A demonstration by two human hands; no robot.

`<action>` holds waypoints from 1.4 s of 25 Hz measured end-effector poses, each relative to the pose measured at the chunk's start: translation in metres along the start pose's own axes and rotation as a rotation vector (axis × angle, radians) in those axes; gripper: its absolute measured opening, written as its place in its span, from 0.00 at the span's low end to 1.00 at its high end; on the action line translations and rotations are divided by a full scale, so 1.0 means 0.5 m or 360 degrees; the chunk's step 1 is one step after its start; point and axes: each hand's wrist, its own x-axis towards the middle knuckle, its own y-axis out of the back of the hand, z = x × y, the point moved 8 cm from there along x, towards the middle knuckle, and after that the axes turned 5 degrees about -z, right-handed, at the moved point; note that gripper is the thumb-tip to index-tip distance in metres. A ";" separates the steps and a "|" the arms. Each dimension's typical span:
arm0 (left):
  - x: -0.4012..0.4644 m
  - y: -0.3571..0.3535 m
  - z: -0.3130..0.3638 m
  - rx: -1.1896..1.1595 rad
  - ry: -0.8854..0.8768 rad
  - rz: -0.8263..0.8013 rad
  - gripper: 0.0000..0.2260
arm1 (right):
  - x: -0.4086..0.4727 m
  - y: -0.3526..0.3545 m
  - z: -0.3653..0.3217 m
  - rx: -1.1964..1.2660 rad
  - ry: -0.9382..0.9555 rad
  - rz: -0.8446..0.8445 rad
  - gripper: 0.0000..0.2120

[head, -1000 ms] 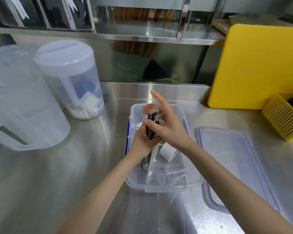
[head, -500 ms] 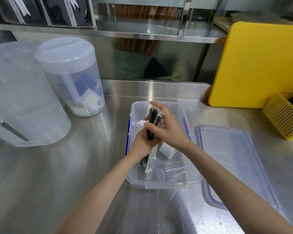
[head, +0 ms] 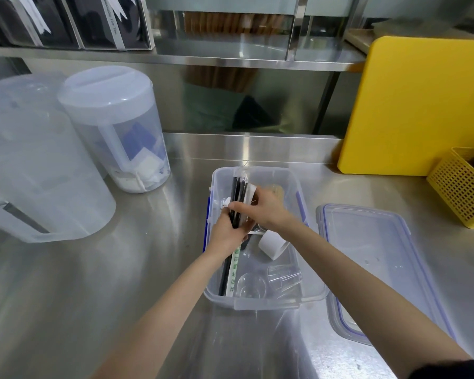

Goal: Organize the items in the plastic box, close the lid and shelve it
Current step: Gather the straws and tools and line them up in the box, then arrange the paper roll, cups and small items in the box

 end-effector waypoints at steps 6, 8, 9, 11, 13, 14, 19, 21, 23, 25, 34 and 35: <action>-0.001 -0.014 -0.039 -0.0020 0.0175 -0.0033 0.17 | 0.029 -0.024 0.044 0.0052 -0.0160 -0.0087 0.19; 0.000 -0.013 -0.049 0.0016 0.0187 0.0008 0.15 | 0.036 -0.034 0.059 0.0121 -0.0210 -0.0108 0.18; 0.001 -0.013 -0.052 0.0033 0.0193 0.0035 0.15 | 0.038 -0.039 0.064 0.0132 -0.0215 -0.0112 0.17; 0.005 -0.012 -0.056 0.0047 0.0223 0.0100 0.15 | 0.043 -0.049 0.069 0.0096 -0.0222 -0.0127 0.13; 0.008 -0.012 -0.056 0.0055 0.0258 0.0146 0.15 | 0.054 -0.062 0.076 0.0024 -0.0237 -0.0166 0.11; 0.008 -0.011 -0.056 0.0050 0.0279 0.0159 0.16 | 0.059 -0.068 0.079 -0.0008 -0.0239 -0.0191 0.14; 0.018 -0.007 -0.077 0.0094 0.0393 0.0208 0.13 | 0.087 -0.060 0.092 0.0309 -0.0313 -0.0157 0.22; 0.024 -0.007 -0.087 0.0136 0.0437 0.0203 0.09 | 0.105 -0.025 0.087 -0.0055 -0.0134 0.0041 0.18; 0.028 -0.008 -0.091 0.0184 0.0456 0.0204 0.09 | 0.117 -0.025 0.077 -0.0567 0.0068 0.0021 0.14; 0.032 -0.008 -0.093 0.0228 0.0460 0.0212 0.11 | 0.127 -0.055 0.087 -0.0902 0.0124 -0.0184 0.13; 0.045 -0.011 -0.102 0.0273 0.0458 0.0221 0.11 | 0.154 -0.085 0.116 -0.1251 -0.0002 -0.0200 0.19; 0.046 -0.012 -0.101 0.0291 0.0460 0.0225 0.11 | 0.155 -0.083 0.118 -0.1209 -0.0019 -0.0183 0.18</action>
